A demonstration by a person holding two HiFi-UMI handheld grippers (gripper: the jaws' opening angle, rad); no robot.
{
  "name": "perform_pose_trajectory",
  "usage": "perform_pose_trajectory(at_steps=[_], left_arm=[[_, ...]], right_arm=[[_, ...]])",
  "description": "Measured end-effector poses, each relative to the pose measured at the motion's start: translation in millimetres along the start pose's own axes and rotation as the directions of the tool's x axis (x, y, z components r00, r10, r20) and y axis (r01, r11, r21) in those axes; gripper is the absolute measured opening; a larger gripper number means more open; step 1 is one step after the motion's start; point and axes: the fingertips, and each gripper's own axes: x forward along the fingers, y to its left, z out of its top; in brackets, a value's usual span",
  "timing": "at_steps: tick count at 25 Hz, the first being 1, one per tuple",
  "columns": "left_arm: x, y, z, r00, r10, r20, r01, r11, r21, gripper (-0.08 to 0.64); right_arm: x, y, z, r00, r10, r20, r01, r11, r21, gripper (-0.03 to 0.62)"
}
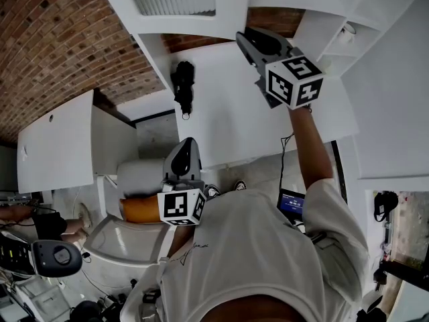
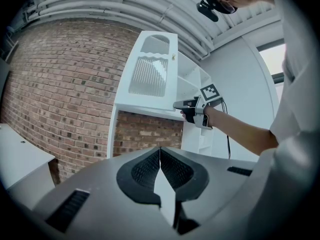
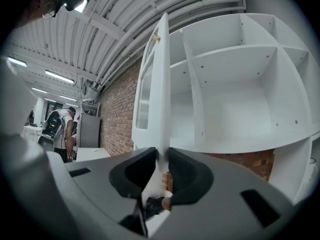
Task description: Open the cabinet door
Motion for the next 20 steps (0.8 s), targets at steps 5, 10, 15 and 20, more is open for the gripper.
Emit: perform_pose_trajectory(at_steps=[5,10,15,20], left_arm=[[-0.1,0.0,-0.2,1.000,-0.004,-0.003,0.004,1.000,-0.002,0.017],[0.4,0.3,0.7,1.000,-0.004,0.001,0.004,1.000,-0.004,0.015],[-0.3,0.2,0.1,1.000,-0.008,0.002,0.008,1.000,-0.001,0.015],[-2.3,-0.7,-0.7,1.000,-0.006,0.002,0.006,1.000,0.002,0.017]], right_arm=[[-3.9,4.2,0.0,1.000,0.003,-0.002,-0.003,1.000,-0.003,0.083],[-7.3,10.4,1.0,1.000,0.011,0.001,-0.011,1.000,-0.007,0.081],[-12.5,19.1,0.4,1.000,0.021,0.008,-0.021,1.000,-0.011,0.078],[-18.1,24.4,-0.9,0.999,0.031,0.008,-0.031,0.999,-0.015,0.077]])
